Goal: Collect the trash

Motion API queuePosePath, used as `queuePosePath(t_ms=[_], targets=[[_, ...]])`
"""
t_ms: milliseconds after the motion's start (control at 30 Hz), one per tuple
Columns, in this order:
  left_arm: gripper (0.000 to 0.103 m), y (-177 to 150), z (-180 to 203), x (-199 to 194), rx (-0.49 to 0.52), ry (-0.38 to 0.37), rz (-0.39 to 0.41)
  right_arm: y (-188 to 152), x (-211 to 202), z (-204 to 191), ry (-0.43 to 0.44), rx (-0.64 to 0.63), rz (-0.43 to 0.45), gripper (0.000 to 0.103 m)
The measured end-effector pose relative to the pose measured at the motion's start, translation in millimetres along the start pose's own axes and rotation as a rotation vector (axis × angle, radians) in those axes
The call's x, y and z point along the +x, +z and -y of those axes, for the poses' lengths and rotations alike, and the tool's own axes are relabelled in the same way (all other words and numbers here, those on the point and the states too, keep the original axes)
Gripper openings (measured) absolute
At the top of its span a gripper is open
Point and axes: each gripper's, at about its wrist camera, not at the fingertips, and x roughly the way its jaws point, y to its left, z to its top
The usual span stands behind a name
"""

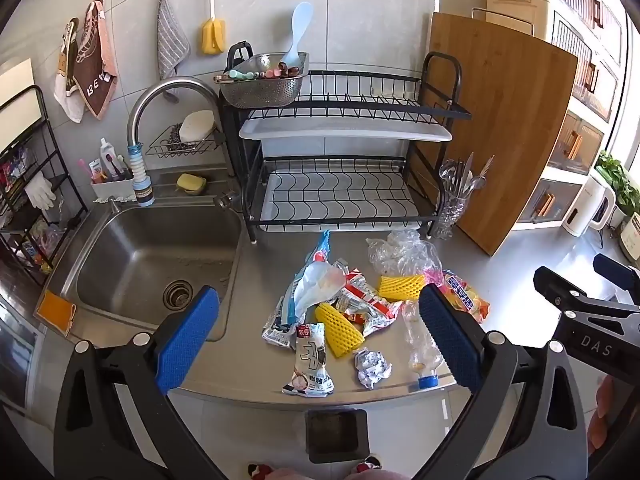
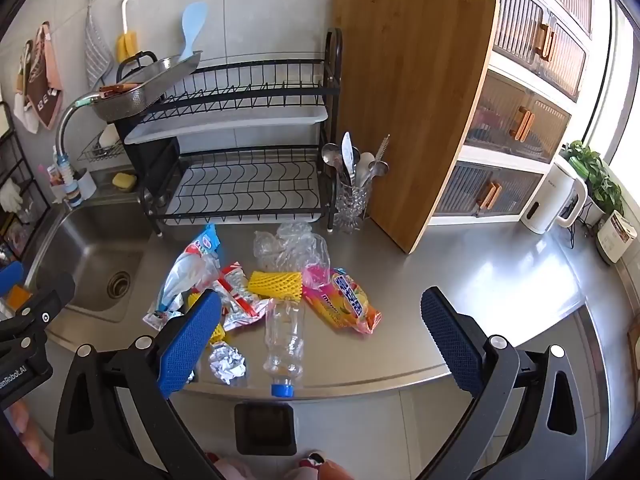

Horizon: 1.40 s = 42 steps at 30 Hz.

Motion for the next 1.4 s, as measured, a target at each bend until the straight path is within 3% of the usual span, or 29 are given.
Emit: queuePosePath(t_ms=[1400], targets=[[0.095, 3.1, -7.3, -2.6, -0.004, 0.027, 0.000, 2.5, -2.2, -9.1, 0.019, -0.007, 0.011, 0.100]])
